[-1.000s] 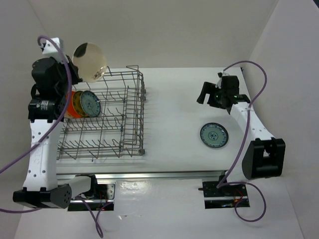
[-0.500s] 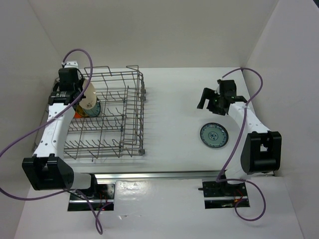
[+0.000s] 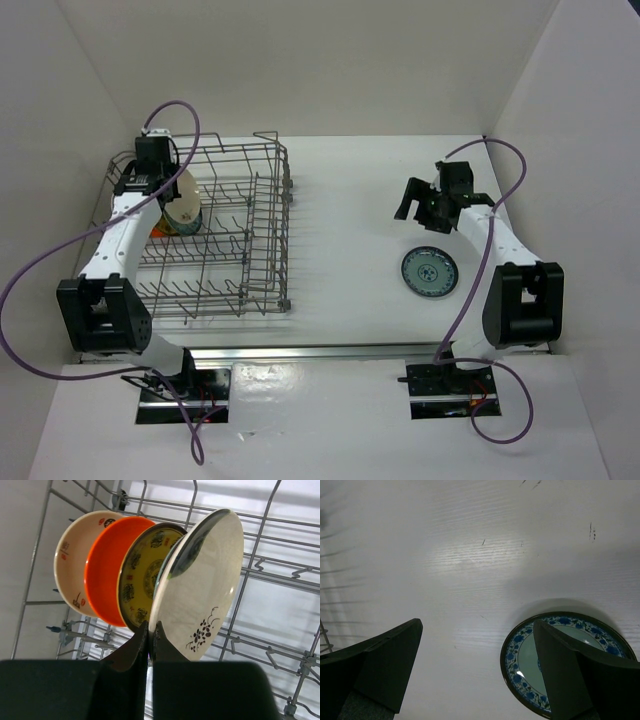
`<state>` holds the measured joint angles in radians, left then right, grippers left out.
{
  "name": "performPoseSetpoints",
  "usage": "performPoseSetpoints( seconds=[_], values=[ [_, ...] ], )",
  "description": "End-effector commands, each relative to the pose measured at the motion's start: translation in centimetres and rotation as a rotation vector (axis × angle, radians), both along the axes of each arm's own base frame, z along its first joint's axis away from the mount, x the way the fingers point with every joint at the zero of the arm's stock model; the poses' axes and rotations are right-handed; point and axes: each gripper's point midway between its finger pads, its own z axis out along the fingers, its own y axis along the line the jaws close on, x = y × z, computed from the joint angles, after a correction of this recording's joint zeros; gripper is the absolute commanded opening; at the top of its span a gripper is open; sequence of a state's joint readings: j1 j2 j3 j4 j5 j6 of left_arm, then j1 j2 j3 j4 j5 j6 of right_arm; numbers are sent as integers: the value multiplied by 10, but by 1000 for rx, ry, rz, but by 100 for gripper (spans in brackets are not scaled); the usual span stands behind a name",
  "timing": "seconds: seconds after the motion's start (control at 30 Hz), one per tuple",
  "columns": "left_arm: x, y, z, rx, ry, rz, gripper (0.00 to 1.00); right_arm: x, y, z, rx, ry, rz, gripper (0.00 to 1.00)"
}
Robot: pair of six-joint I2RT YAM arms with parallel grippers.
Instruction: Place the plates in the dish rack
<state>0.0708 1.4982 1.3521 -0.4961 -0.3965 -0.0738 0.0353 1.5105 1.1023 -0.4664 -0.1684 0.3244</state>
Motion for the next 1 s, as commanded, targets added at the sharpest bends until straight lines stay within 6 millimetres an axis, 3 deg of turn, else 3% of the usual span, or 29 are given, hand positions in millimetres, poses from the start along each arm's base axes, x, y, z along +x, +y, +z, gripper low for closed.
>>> performPoseSetpoints(
  seconds=[0.0,0.37,0.67,0.7,0.73,0.8,0.87,0.93,0.97],
  values=[
    [13,4,1,24,-5,-19,0,2,-4,-5,3,0,-30,100],
    [23,-21,-45,-42,115,-129,0,6,-4,-2,3,-18,-31,100],
    [26,-21,-52,-53,154,-123,1,4,-5,0,1,-17,-44,100],
    [26,-21,-55,-55,171,-122,5,2,-5,-1,1,-8,-44,100],
    [24,-19,-59,-55,191,-107,21,2,-5,-1,1,-8,-44,100],
    [25,-19,-52,-53,173,-107,38,0,-7,-3,-8,4,-51,100],
    [24,-19,-44,-51,155,-107,51,1,-12,-2,-28,4,-68,100],
    [24,-19,-40,-50,146,-108,58,1,-18,-1,-56,8,-91,100],
    [25,-26,-29,-60,121,-120,63,-1,-24,-3,-83,18,-112,100]
  ],
)
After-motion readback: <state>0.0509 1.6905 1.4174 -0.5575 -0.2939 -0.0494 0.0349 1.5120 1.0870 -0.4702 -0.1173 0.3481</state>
